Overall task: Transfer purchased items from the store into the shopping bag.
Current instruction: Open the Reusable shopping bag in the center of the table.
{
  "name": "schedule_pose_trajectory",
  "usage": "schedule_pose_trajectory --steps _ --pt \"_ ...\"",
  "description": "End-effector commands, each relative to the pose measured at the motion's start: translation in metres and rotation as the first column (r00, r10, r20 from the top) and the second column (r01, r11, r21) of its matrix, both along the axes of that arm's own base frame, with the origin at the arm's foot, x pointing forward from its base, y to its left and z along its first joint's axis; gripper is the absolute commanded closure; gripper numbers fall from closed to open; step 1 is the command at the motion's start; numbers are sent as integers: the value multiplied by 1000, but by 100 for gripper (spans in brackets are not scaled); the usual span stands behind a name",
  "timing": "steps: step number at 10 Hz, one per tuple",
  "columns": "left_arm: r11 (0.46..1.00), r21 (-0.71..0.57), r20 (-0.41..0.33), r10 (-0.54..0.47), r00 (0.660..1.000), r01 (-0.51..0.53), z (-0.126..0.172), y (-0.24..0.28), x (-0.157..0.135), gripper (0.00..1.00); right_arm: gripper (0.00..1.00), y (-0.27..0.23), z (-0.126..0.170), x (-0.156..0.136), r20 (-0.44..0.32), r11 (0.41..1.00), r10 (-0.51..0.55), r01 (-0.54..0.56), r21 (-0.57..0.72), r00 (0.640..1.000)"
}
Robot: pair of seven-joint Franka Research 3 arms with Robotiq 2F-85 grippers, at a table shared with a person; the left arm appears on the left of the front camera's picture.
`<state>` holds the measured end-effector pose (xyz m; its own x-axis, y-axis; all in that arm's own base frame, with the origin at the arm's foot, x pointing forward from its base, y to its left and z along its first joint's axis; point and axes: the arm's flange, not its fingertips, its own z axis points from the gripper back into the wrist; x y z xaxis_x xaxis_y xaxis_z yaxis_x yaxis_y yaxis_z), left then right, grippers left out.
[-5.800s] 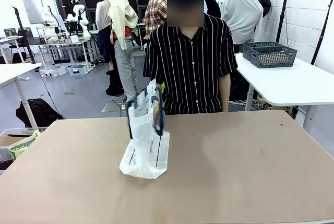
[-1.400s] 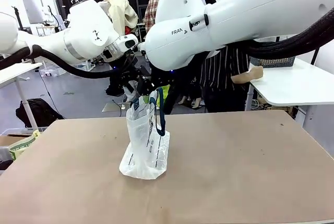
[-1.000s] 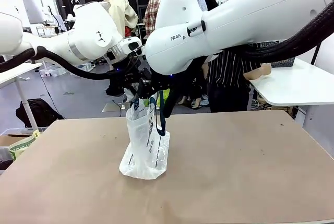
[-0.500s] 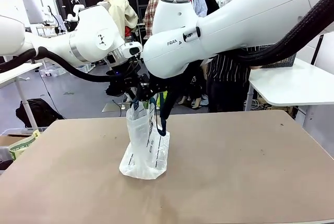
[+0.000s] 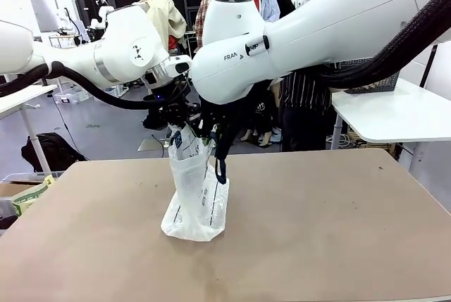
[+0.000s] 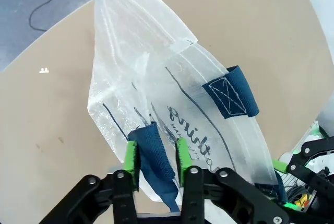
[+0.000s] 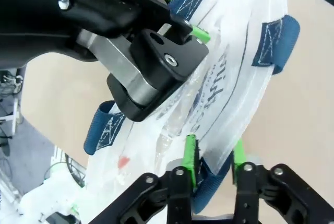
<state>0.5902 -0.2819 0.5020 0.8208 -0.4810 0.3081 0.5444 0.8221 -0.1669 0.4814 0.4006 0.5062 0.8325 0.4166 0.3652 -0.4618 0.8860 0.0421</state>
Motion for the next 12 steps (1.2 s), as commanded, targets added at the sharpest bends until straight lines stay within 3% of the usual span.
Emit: schedule_pose_trajectory --steps 1,6,7,12 --pt "1000 12 13 26 1000 -26 6 7 -5 100 100 7 1 3 16 998 -50 51 -35 999" --pt "994 29 22 108 994 -109 1 28 -13 100 100 5 5 4 36 993 -102 104 -60 994" --pt "969 31 57 243 968 -245 5 83 -31 100 100 2 4 7 30 990 -131 132 -57 991" --pt "935 27 78 351 933 -354 9 140 -57 100 100 8 1 10 7 990 -124 124 -62 992"
